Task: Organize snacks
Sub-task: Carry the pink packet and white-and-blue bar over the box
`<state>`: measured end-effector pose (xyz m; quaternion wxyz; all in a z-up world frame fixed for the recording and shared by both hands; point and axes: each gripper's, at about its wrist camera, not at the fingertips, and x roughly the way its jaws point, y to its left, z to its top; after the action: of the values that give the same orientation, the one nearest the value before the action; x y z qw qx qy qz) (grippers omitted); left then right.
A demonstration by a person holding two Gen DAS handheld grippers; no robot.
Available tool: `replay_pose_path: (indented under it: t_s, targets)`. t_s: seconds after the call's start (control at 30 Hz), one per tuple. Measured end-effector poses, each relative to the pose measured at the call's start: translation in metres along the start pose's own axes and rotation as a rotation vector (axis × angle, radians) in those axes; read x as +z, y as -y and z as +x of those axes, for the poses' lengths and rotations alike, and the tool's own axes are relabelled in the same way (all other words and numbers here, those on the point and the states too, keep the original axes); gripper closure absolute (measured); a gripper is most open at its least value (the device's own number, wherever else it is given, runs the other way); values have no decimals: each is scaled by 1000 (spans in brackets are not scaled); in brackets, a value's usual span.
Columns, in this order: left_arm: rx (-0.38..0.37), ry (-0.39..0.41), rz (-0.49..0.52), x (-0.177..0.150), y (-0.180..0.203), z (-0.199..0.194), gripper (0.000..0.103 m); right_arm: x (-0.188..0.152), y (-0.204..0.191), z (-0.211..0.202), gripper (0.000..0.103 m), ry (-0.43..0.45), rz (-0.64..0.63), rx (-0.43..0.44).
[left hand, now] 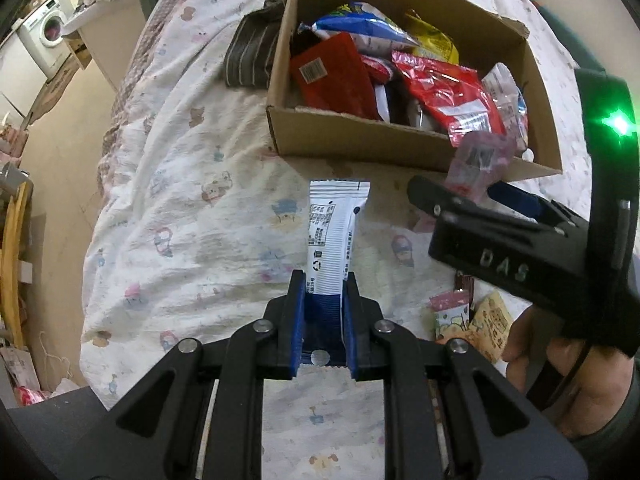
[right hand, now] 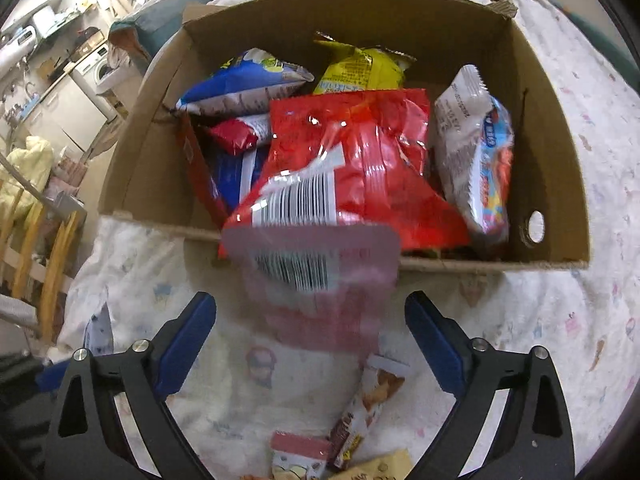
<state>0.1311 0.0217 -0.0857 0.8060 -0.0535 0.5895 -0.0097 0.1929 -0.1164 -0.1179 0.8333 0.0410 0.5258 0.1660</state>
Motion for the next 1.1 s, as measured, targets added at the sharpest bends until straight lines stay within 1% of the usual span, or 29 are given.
replay_pose_path:
  t_s: [0.03, 0.07, 0.17, 0.2, 0.37, 0.53, 0.6, 0.8, 0.87, 0.93, 1.0, 1.03, 1.1]
  targets:
    - [-2, 0, -1, 1, 1, 0, 89, 2, 0, 1, 26, -2, 4, 17]
    - [-5, -1, -2, -1, 1, 1, 89, 2, 0, 0, 38, -7, -3, 17]
    - [-8, -8, 1, 2, 2, 4, 89, -3, 3, -5, 43, -3, -5, 25]
    - [-8, -10, 3, 1, 3, 5, 89, -5, 5, -6, 46, -1, -1, 30]
    - [-1, -2, -5, 2, 4, 5, 89, -14, 11, -20, 47, 8, -1, 65]
    - [4, 8, 4, 3, 11, 4, 89, -22, 14, -48, 51, 56, -13, 111]
    - [6, 15, 7, 3, 13, 3, 89, -26, 21, -61, 51, 79, -12, 118]
    - [14, 46, 9, 6, 20, -5, 89, -24, 33, -89, 51, 120, 29, 146]
    - [11, 72, 9, 9, 22, -12, 89, -19, 41, -102, 51, 144, 48, 160]
    - [15, 116, 24, 15, 27, -25, 89, -13, 47, -115, 51, 160, 59, 167]
    - [12, 152, 37, 22, 31, -36, 89, -1, 50, -131, 51, 183, 67, 170]
    - [15, 183, 42, 28, 33, -45, 89, 5, 51, -136, 51, 189, 68, 171]
    - [15, 221, 44, 35, 35, -53, 89, 19, 57, -143, 51, 194, 66, 168]
